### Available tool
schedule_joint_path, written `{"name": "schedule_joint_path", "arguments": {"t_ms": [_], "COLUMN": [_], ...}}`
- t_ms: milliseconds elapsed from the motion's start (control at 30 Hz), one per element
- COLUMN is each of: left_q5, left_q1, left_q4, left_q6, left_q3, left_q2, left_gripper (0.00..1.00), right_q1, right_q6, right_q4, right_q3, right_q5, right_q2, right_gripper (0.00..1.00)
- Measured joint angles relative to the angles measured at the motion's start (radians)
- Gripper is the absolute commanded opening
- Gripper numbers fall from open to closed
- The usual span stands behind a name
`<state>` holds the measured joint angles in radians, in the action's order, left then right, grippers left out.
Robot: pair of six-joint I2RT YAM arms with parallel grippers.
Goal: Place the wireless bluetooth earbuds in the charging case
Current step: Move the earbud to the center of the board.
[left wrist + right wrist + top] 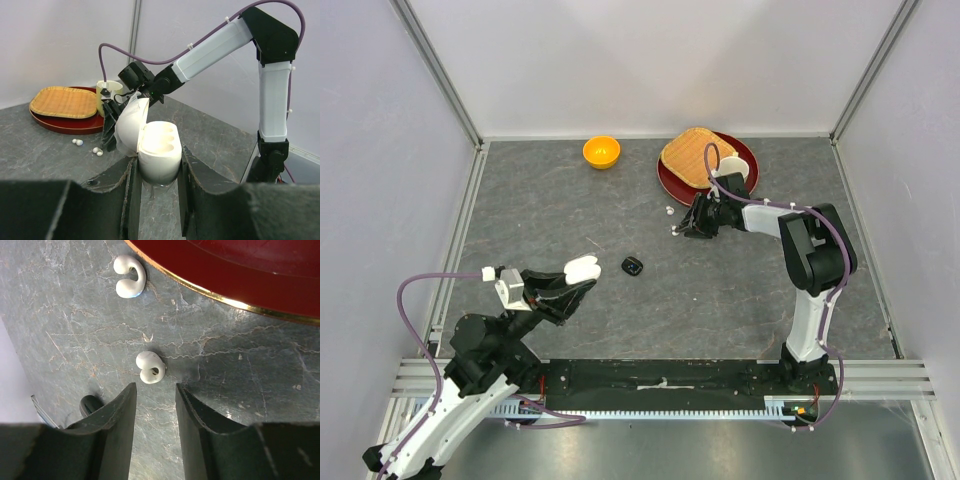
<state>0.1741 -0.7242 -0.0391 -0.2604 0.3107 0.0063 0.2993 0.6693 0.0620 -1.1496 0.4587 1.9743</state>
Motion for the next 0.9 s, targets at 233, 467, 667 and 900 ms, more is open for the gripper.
{"name": "schedule_joint_path", "arguments": {"t_ms": [233, 467, 667, 900], "left_q5": [-0.001, -0.013, -0.014, -0.011], "left_q1": [0.0, 0.0, 0.0, 0.0], "left_q4": [0.0, 0.0, 0.0, 0.0], "left_q6": [0.0, 0.0, 0.0, 0.0], "left_q3": [0.0, 0.0, 0.0, 0.0], "left_q2": [0.0, 0.0, 0.0, 0.0], "left_gripper": [0.02, 0.02, 0.02, 0.02], "right_q1": [0.0, 0.0, 0.004, 0.005], "right_q6": [-0.002, -0.001, -0.002, -0.008], "right_q4": [-0.002, -0.006, -0.002, 0.011], "right_q3": [-0.001, -0.001, -0.001, -0.001], "right_q5": [0.001, -0.001, -0.015, -0.039], "right_q2": [0.002, -0.001, -0.011, -0.031], "right_gripper": [0.45, 0.5, 0.52, 0.51]}}
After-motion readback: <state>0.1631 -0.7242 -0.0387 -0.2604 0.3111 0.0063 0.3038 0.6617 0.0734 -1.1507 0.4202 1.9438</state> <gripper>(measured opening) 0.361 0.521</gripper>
